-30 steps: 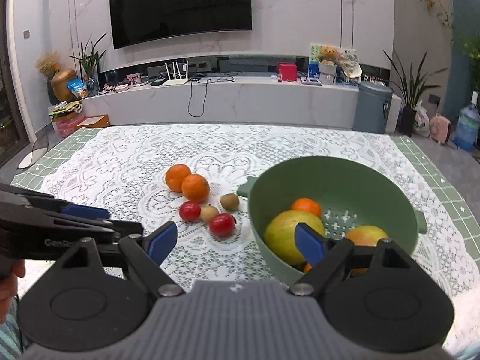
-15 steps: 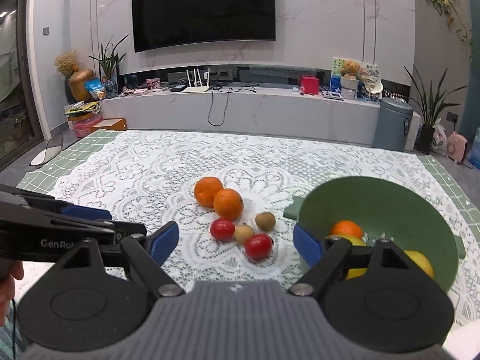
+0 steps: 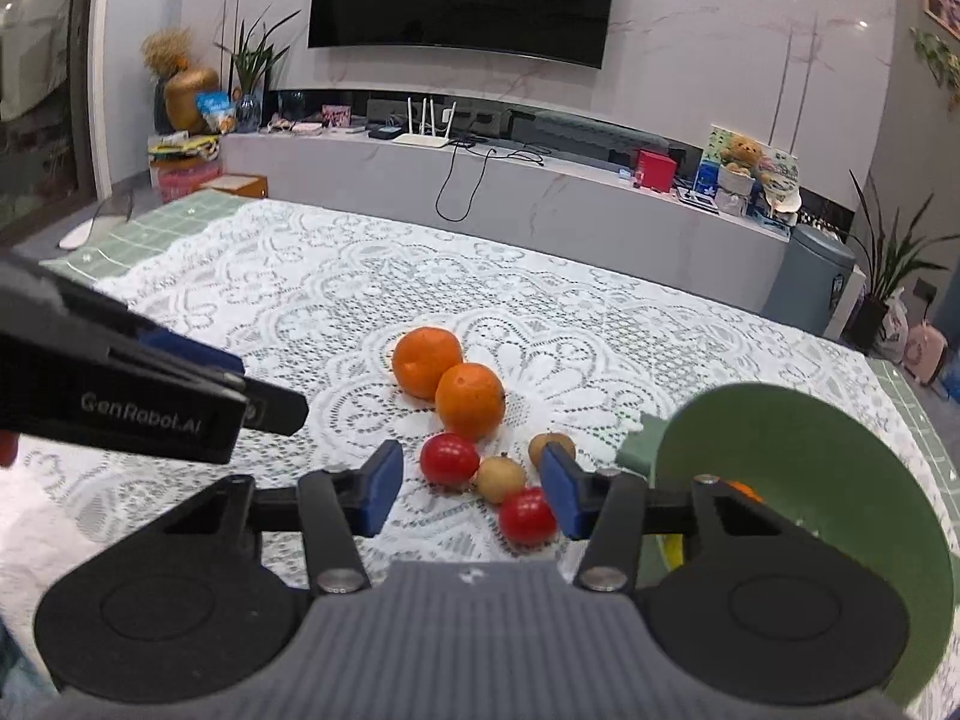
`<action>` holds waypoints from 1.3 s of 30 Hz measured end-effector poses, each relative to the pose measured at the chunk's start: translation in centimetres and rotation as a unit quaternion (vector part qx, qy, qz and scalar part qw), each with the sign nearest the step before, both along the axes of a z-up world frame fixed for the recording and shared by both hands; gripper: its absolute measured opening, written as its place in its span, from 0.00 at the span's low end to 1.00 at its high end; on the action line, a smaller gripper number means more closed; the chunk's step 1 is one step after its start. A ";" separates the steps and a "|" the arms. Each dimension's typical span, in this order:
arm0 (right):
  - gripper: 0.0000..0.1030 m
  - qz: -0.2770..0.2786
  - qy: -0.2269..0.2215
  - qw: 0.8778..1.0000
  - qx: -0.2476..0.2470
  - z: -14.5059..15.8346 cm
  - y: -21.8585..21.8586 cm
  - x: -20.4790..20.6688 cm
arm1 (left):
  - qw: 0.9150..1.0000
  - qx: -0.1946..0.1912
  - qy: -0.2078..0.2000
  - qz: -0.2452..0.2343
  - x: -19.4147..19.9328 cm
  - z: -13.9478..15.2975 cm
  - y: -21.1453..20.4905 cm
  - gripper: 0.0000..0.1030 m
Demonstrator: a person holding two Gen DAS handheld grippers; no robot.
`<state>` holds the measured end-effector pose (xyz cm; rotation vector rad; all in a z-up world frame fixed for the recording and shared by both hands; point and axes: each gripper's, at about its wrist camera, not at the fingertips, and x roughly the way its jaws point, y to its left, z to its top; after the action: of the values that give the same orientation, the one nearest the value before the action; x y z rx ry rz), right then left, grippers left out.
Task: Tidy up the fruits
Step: 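Grasp an orange with the left tool while the right tool grasps the other orange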
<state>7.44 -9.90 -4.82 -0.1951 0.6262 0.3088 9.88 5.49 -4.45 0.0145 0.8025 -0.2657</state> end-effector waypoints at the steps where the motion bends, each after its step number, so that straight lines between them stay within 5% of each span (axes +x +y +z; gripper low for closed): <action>1: 0.47 0.003 0.000 1.000 -0.004 -0.1 0.2 0.5 | 1.000 0.001 0.001 -0.005 0.5 -0.1 -0.1 0.50; 15: 0.46 0.020 0.013 0.998 -0.052 -2.6 3.2 6.3 | 0.998 -0.003 0.035 -0.049 7.8 -2.1 -0.4 0.50; 39: 0.38 -0.009 0.045 0.999 -0.025 -4.9 3.2 9.9 | 0.994 -0.072 0.068 -0.050 13.1 -4.2 0.1 0.55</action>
<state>17.39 -6.71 -9.75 -0.2235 0.7248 0.2855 22.94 5.61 -8.61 -0.1008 0.9166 -0.4218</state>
